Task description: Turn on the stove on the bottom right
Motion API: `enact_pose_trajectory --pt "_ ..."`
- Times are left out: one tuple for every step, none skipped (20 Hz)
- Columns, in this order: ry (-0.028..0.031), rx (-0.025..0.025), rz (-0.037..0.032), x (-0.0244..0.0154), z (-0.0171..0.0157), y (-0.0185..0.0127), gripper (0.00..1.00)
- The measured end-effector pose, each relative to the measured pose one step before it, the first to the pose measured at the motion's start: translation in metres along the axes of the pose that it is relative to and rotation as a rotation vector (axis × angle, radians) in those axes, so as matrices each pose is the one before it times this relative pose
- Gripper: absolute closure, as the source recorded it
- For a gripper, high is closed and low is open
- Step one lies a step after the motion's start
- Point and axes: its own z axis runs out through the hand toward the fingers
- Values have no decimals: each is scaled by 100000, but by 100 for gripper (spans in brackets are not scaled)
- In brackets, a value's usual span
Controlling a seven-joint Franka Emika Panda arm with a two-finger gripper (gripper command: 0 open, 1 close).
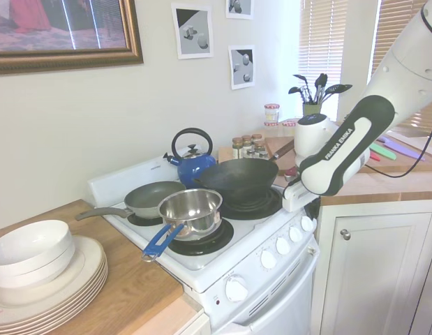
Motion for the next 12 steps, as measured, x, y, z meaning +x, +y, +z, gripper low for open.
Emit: enact_pose_trajectory --pt "49 -53 -35 -10 0 -23 100" --pt "47 18 -115 -41 -28 -63 100" --pt "-14 -17 -120 -50 -18 -60 100" --pt "-27 -33 -89 -34 -10 -35 100" --pt "2 24 -122 -40 -26 -53 100" --pt "-8 7 -120 -42 -42 -54 100" --pt "-41 -46 -90 -32 -29 -34 100" --pt "-37 -31 -137 -49 -30 -55 100" --pt "-11 -12 -128 -41 -56 -54 100" --pt "23 40 -81 -22 -73 -41 100" --pt "42 86 -128 -40 -81 -64 100" --pt "64 121 -131 -39 -96 -65 100"
